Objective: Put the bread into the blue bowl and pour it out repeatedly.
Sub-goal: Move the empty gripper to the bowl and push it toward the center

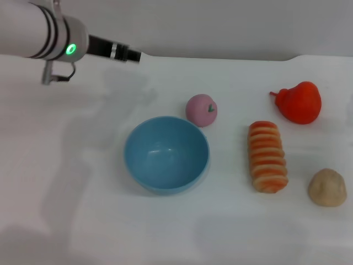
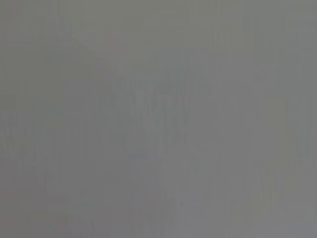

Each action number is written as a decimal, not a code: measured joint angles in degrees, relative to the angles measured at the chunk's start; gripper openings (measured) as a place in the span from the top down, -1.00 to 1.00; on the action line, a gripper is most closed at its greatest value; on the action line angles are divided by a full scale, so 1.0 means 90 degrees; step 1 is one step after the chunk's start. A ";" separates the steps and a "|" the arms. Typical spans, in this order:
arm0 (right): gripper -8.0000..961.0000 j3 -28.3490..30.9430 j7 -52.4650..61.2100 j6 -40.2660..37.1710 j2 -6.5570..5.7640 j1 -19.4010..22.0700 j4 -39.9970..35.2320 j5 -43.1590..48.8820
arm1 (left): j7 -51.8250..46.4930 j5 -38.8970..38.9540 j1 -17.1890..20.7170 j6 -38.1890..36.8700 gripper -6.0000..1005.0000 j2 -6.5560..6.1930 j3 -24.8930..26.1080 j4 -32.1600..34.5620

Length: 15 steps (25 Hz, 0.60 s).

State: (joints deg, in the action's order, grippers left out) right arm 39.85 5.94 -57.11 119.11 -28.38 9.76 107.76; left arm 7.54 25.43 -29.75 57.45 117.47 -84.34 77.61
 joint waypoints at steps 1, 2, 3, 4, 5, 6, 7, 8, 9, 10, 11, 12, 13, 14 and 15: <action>-0.03 -0.0002 -0.0003 -0.0001 0.0000 -0.0006 0.0001 0.0000 | 0.0003 -0.0015 0.0015 0.0327 -0.56 0.0000 0.0049 0.0151; -0.03 -0.0002 -0.0005 0.0000 -0.0001 -0.0014 0.0000 0.0000 | 0.0007 -0.0025 0.0034 0.0905 -0.56 0.0000 0.0123 0.0368; -0.03 -0.0003 -0.0005 0.0001 -0.0003 -0.0022 -0.0004 0.0000 | 0.0010 -0.0026 0.0029 0.1242 -0.56 0.0000 0.0157 0.0476; -0.03 -0.0004 -0.0006 0.0001 -0.0006 -0.0028 -0.0009 0.0000 | 0.0010 -0.0026 0.0029 0.1242 -0.56 0.0000 0.0157 0.0476; -0.03 -0.0004 -0.0007 0.0002 -0.0009 -0.0033 -0.0015 0.0000 | 0.0012 -0.0042 -0.0009 0.1966 -0.56 0.0000 0.0205 0.0613; -0.03 -0.0004 -0.0007 0.0001 -0.0011 -0.0035 -0.0022 0.0000 | 0.0013 -0.0066 -0.0035 0.2206 -0.56 0.0001 0.0218 0.0639; -0.03 -0.0004 -0.0008 0.0001 -0.0013 -0.0037 -0.0025 0.0000 | 0.0012 -0.0082 -0.0058 0.2380 -0.56 0.0005 0.0222 0.0648; -0.02 -0.0004 -0.0008 0.0000 -0.0015 -0.0037 -0.0027 0.0000 | 0.0005 -0.0113 -0.0084 0.2600 -0.56 0.0010 0.0221 0.0653; -0.02 -0.0004 -0.0009 0.0000 -0.0019 -0.0038 -0.0030 0.0001 | -0.0020 -0.0127 -0.0112 0.2812 -0.56 0.0020 0.0202 0.0656; -0.02 -0.0004 -0.0009 -0.0001 -0.0024 -0.0042 -0.0033 0.0002 | -0.0034 -0.0127 -0.0127 0.2917 -0.56 0.0027 0.0193 0.0658; -0.02 -0.0004 -0.0009 -0.0001 -0.0026 -0.0049 -0.0036 0.0003 | -0.0041 -0.0122 -0.0140 0.2974 -0.56 0.0032 0.0184 0.0659; -0.02 -0.0004 -0.0010 -0.0002 -0.0028 -0.0059 -0.0040 0.0004 | -0.0062 -0.0106 -0.0176 0.3121 -0.56 0.0041 0.0171 0.0662; -0.03 -0.0004 -0.0010 -0.0002 -0.0029 -0.0074 -0.0046 0.0004 | -0.0075 -0.0081 -0.0210 0.3226 -0.56 0.0048 0.0159 0.0665; -0.03 -0.0004 -0.0011 -0.0002 -0.0030 -0.0091 -0.0052 0.0005 | -0.0118 -0.0067 -0.0248 0.3337 -0.56 0.0052 0.0126 0.0665; -0.03 -0.0004 -0.0011 0.0000 -0.0030 -0.0110 -0.0055 0.0006 | -0.0176 -0.0062 -0.0294 0.3421 -0.56 0.0056 0.0070 0.0664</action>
State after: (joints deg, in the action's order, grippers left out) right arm 39.81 5.84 -57.11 118.84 -29.37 9.27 107.81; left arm 5.95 24.87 -32.39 88.24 117.97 -83.71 83.59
